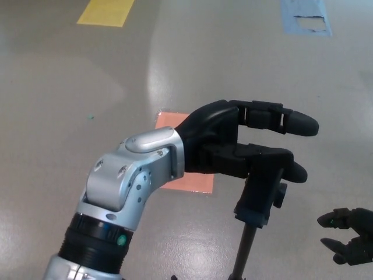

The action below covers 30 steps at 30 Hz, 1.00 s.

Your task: The robot uses its left hand to grab the top of a phone stand kept on the floor and rotates it anti-clockwise

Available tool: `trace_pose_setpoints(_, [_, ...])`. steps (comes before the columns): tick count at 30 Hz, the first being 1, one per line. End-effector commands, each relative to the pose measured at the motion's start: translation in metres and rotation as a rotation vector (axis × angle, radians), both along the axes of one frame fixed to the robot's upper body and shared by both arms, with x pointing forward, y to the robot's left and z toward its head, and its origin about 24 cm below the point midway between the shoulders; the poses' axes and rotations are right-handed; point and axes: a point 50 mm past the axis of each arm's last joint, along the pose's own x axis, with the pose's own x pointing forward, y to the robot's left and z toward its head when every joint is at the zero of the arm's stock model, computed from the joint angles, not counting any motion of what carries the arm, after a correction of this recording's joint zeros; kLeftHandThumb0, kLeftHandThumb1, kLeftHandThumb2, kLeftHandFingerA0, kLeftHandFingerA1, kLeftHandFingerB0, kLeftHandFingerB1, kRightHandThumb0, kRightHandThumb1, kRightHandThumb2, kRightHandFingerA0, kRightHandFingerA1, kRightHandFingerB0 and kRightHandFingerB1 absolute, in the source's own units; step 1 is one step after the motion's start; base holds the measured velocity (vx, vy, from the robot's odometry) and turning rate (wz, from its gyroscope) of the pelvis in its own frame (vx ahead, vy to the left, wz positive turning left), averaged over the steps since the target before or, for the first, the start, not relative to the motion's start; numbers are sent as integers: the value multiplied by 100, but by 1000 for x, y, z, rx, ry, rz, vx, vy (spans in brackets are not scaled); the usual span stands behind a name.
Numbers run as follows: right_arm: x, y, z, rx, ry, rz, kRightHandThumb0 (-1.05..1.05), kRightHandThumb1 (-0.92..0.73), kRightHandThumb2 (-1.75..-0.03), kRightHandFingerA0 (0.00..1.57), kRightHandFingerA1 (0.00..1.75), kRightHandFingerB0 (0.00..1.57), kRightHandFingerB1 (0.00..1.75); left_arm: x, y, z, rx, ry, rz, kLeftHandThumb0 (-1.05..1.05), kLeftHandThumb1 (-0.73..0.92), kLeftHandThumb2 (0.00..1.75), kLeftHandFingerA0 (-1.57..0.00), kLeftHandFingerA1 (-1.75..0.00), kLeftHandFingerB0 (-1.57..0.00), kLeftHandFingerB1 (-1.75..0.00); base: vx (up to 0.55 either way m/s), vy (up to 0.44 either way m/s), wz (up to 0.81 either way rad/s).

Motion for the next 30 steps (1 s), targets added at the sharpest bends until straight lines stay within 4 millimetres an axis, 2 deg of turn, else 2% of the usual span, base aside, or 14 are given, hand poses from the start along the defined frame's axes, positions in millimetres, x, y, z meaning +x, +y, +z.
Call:
trace_pose_setpoints(1, [1, -6, 2, -11, 35, -27, -65, -69, -92, 46, 53, 5, 33, -4, -3, -7, -14, 152, -71, -26, 57, 58, -102, -52, -82, -47, 0, 0, 0])
trace_pose_setpoints(11, [2, -4, 4, -5, 21, -38, -62, -67, -89, 48, 53, 9, 40, -4, -6, -2, 20, 171, -57, -27, 59, 57, -102, -52, -84, -47, 0, 0, 0])
trace_pose_setpoints(12, [3, -4, 4, -4, 21, -37, -55, -81, -64, 56, 41, 17, 31, -4, -6, -1, 22, 175, -54, -28, 60, 57, -102, -52, -83, -47, 0, 0, 0])
trace_pose_setpoints(14, [3, -4, 4, -2, 22, -36, -55, -81, -64, 56, 41, 17, 31, -4, -6, 0, 24, 179, -51, -28, 60, 57, -102, -52, -83, -47, 0, 0, 0])
trace_pose_setpoints(15, [3, -4, 4, 3, 25, -38, -56, -82, -65, 54, 41, 15, 30, -5, -7, 0, 22, 176, -52, -26, 58, 58, -100, -52, -83, -47, 0, 0, 0])
trace_pose_setpoints(16, [2, -4, 4, 9, 27, -43, -42, -60, -102, 43, 61, 1, 43, -6, -7, -1, 15, 165, -57, -27, 58, 58, -94, -51, -77, -45, 0, 0, 0])
trace_pose_setpoints(17, [2, -4, 4, 9, 27, -45, -42, -60, -102, 43, 61, 1, 43, -6, -7, -1, 11, 159, -60, -27, 58, 58, -94, -51, -77, -45, 0, 0, 0])
trace_pose_setpoints(18, [1, -5, 3, 16, 23, -43, -59, -69, -90, 45, 54, 4, 27, -7, -6, 1, -2, 136, -92, -46, 47, 70, -39, -46, -32, -41, 0, 0, 0])
trace_pose_setpoints(19, [1, -5, 3, 21, 21, -41, -59, -69, -90, 45, 54, 4, 27, -8, -5, 2, -9, 122, -115, -46, 47, 70, -39, -46, -32, -41, 0, 0, 0])
trace_pose_setpoints(20, [1, -5, 3, 18, 17, -38, -60, -68, -89, 48, 54, 5, 28, -8, -3, 5, -15, 98, -144, -27, 33, 89, -9, -51, -9, -50, 0, 0, 0])
trace_pose_setpoints(23, [1, -6, 3, -6, 21, -42, -62, -68, -91, 48, 54, 5, 28, -8, -1, 10, -27, 60, -179, -61, 39, 73, -6, -30, -6, -32, 0, 0, 0])
trace_pose_setpoints(24, [1, -6, 3, -5, 18, -45, -56, -79, -63, 57, 39, 12, 25, -8, 0, 12, -31, 49, -189, -68, 43, 76, 0, -2, -3, -18, 0, 0, 0])
trace_pose_setpoints(27, [1, -6, 3, -5, 9, -41, -63, -67, -89, 48, 52, 7, 35, -8, 3, 23, -40, 4, -216, -74, 45, 79, 0, 0, 0, -11, 0, 0, 0])
trace_pose_setpoints(30, [2, -5, 4, -9, 5, -30, -61, -67, -89, 47, 52, 6, 35, -7, 6, 27, -43, -24, -210, -76, 46, 80, 0, 0, 0, -11, 0, 0, 0])
